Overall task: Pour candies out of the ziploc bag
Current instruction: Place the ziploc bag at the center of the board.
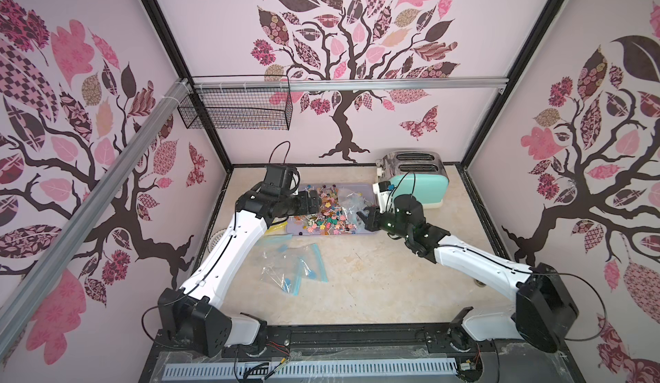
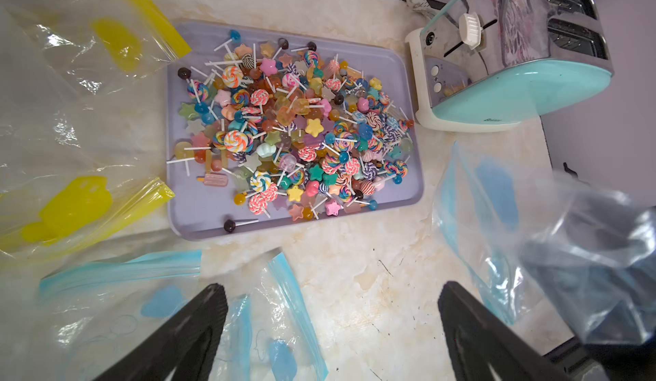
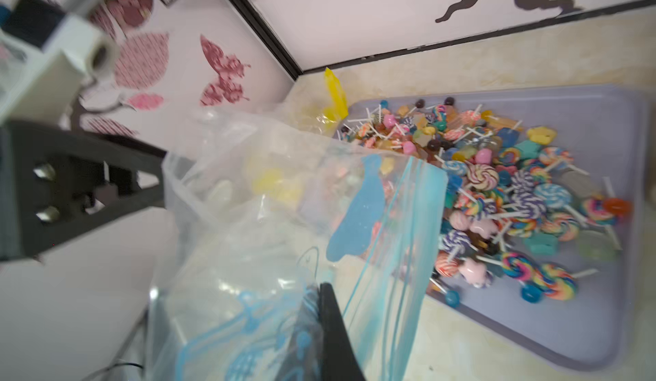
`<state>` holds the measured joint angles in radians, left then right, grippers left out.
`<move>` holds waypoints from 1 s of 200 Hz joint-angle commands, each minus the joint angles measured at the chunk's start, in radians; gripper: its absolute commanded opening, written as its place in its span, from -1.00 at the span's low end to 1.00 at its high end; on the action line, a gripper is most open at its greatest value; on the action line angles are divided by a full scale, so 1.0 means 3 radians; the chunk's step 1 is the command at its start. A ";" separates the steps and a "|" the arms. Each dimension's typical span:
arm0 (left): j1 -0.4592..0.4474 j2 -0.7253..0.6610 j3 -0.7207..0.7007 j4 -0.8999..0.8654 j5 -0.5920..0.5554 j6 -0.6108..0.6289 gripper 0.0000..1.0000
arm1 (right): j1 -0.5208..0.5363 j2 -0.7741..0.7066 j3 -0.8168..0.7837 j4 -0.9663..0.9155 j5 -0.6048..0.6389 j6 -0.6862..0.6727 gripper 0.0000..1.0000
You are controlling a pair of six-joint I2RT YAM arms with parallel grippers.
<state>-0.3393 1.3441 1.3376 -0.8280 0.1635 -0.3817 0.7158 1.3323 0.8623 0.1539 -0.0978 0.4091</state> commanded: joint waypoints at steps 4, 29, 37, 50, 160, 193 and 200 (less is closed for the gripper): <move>0.0000 -0.0248 -0.0220 0.0284 0.0092 -0.0105 0.96 | 0.0367 0.0086 -0.0128 -0.0942 0.1276 -0.0889 -1.00; 0.0016 -0.0418 -0.0279 0.0251 -0.0060 -0.0119 0.96 | 0.0545 0.0373 -0.0136 -0.0937 0.1646 -0.0939 -1.00; 0.0025 -0.0462 -0.0291 0.0228 -0.0140 -0.0118 0.96 | 0.0584 0.0455 -0.0134 -0.0918 0.1702 -0.0947 -1.00; 0.0041 -0.0533 -0.0341 0.0228 -0.0202 -0.0113 0.96 | 0.0676 0.0571 -0.0102 -0.0914 0.1786 -0.0968 -1.00; 0.0119 -0.0728 -0.0412 0.0112 -0.0602 -0.0129 0.96 | 0.0932 0.0278 -0.0176 -0.1272 0.1252 -0.0755 1.00; 0.0134 -0.0722 -0.0268 0.0111 -0.0889 -0.0045 0.96 | 0.0932 -0.0360 0.0003 -0.1638 0.1048 -0.0646 1.00; 0.0142 -0.0720 -0.0234 0.0120 -0.0971 -0.0026 0.96 | 0.0933 -0.0503 0.0041 -0.1702 0.1099 -0.0615 0.99</move>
<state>-0.3058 1.1320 1.2118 -0.7963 -0.0307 -0.4156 0.9936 1.3075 0.8070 -0.2558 0.2600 0.1867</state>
